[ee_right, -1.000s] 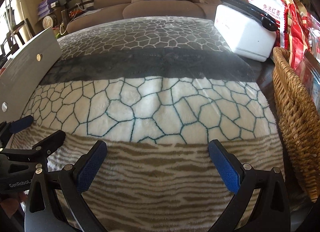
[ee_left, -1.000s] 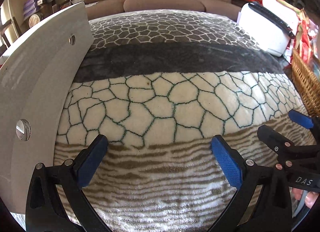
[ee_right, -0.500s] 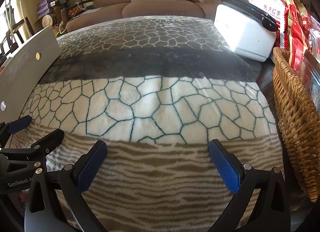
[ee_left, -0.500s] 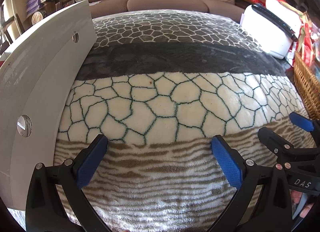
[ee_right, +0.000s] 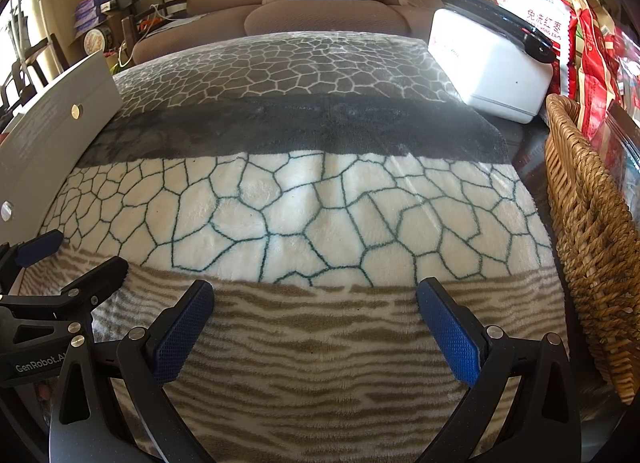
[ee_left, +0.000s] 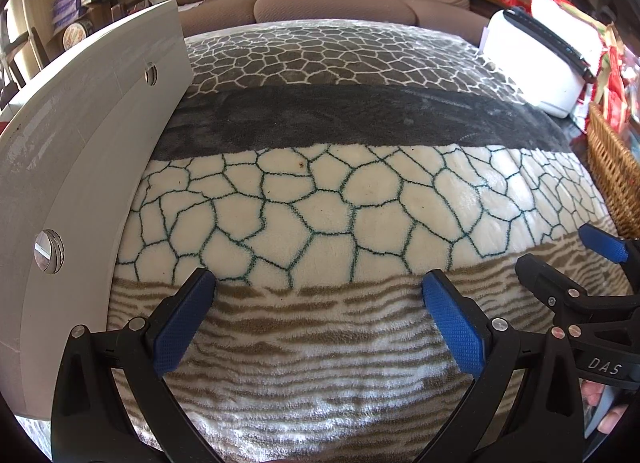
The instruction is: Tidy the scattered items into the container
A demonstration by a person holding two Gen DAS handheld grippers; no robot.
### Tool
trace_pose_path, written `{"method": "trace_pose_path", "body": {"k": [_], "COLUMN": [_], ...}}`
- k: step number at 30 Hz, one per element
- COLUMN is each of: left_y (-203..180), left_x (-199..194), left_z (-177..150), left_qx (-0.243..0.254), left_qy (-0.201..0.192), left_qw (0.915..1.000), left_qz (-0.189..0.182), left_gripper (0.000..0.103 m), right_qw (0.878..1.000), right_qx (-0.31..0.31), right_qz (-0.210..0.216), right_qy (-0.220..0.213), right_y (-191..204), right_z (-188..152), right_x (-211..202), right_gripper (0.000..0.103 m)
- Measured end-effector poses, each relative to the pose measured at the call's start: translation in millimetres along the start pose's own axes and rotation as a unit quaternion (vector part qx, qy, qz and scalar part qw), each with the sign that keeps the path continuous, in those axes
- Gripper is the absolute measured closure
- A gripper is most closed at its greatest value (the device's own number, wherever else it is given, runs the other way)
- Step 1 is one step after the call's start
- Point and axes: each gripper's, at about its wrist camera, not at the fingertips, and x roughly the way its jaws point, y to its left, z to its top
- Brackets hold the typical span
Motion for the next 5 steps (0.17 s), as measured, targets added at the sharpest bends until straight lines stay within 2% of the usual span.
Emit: {"method": "trace_pose_path", "body": {"k": [5], "left_y": [-0.4], "left_x": [-0.3], "left_z": [0.0], "left_qx": [0.0], "left_qy": [0.0], "left_qw": [1.0], "left_qz": [0.001], "left_gripper": [0.0], "right_qw": [1.0], "right_qx": [0.0], "right_qz": [0.0], "right_qy": [0.0], "right_y": [0.0], "right_z": [0.1], "right_x": [-0.1], "right_gripper": [0.0]}}
